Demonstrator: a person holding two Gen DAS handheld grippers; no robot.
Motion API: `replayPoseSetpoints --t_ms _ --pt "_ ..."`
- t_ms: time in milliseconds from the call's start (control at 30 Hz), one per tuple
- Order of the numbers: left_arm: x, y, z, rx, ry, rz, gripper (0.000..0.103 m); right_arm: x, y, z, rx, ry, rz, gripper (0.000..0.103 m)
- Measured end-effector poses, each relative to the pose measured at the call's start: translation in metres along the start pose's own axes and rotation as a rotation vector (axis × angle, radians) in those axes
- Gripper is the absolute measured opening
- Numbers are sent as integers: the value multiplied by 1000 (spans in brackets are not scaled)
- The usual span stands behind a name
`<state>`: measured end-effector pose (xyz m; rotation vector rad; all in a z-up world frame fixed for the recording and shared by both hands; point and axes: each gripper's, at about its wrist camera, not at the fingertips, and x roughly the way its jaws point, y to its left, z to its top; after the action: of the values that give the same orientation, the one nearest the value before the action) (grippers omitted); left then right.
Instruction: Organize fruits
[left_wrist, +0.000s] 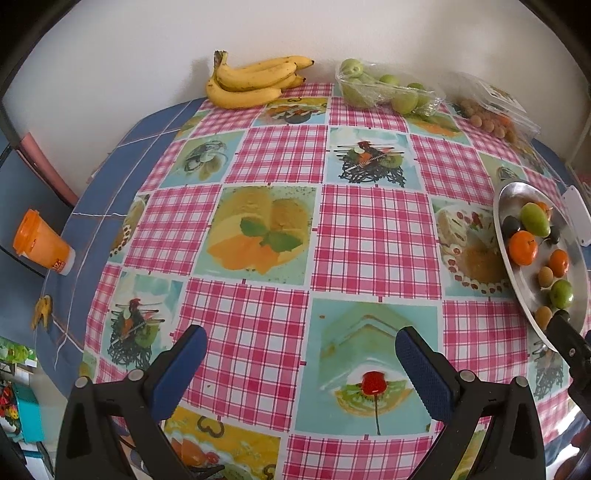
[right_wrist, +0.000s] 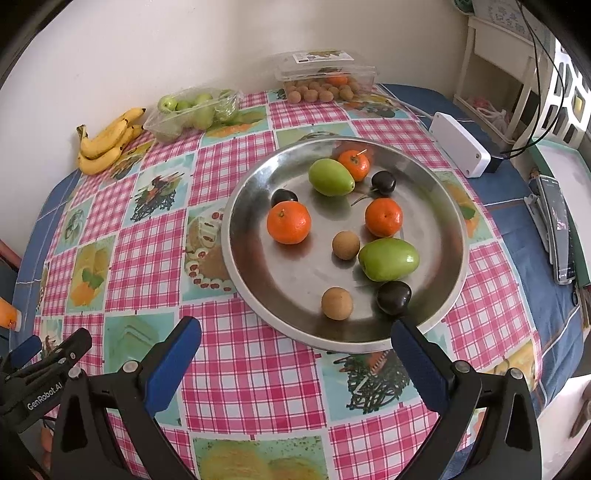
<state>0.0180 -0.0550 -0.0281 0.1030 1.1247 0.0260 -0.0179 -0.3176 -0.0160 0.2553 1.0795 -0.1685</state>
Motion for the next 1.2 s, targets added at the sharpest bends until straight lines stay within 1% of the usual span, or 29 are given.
replayPoseSetpoints --t_ms 1200 --pt "-2 -5 1 28 -5 -4 103 2 1 -2 6 15 -19 102"
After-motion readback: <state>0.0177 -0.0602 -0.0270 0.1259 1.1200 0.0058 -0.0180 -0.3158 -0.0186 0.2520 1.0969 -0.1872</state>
